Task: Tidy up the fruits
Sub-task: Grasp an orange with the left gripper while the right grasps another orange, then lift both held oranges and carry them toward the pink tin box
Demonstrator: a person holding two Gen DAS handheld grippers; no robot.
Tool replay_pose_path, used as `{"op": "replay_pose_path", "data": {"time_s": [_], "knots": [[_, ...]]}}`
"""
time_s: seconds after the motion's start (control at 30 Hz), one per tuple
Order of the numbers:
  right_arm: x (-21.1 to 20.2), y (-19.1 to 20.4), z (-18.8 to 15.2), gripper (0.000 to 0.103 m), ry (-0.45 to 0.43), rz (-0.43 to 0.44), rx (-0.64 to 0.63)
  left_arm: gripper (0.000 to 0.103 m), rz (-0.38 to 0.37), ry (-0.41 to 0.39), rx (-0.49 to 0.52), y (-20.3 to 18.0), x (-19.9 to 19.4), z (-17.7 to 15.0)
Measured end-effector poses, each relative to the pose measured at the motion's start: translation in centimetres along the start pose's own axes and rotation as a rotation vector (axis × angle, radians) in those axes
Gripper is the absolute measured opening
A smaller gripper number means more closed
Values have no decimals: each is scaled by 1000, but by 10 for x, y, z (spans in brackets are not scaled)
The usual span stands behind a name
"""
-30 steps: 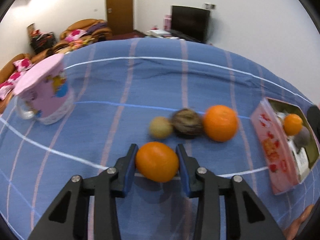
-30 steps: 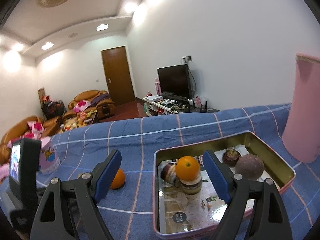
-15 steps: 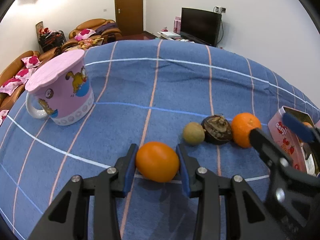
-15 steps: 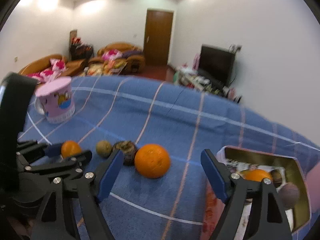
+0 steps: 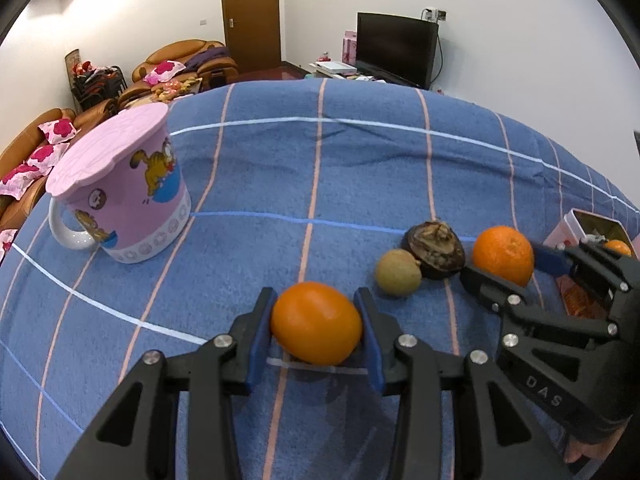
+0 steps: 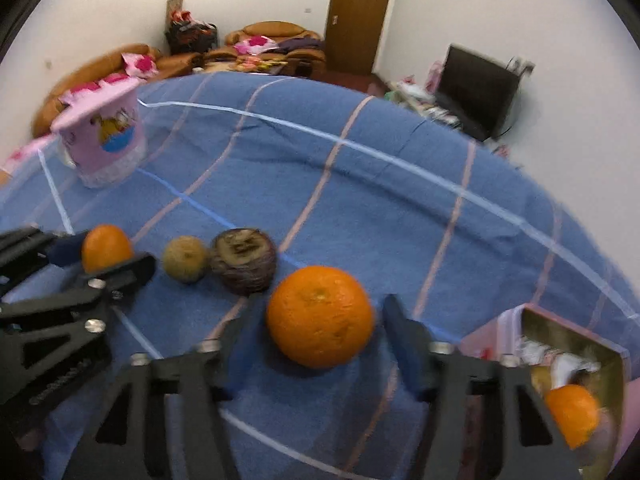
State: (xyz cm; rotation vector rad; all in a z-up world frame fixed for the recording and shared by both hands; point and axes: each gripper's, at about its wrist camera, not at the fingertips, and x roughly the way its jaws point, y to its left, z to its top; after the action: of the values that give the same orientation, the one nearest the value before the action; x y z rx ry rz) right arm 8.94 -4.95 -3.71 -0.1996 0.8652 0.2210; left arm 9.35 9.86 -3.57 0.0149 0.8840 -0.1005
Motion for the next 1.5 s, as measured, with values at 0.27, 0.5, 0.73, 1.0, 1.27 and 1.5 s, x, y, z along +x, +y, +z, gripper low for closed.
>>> {"op": "replay_pose_path", "data": {"time_s": [0.27,0.5,0.73,1.0,1.27,1.5], "knots": [[-28,8,-12,48,-78,7,103,41,10,-10,-67,12,2,1],[-85,31,-32,48,-350,-61,150,41,87,-105,-139,23,-12,-5],[-104,57,-36,48,-450,-105,96,41,169,-220,-148,22,-31,-12],[-119,52,-45,48,-481,-100,121,41,239,-339,-149,20,-53,-17],[-119,53,-48,48,-479,-80,118,41,228,-364,-135,14,-59,-25],[-121,53,-51,48,-489,-85,117,41,237,-394,-145,14,-65,-32]]}}
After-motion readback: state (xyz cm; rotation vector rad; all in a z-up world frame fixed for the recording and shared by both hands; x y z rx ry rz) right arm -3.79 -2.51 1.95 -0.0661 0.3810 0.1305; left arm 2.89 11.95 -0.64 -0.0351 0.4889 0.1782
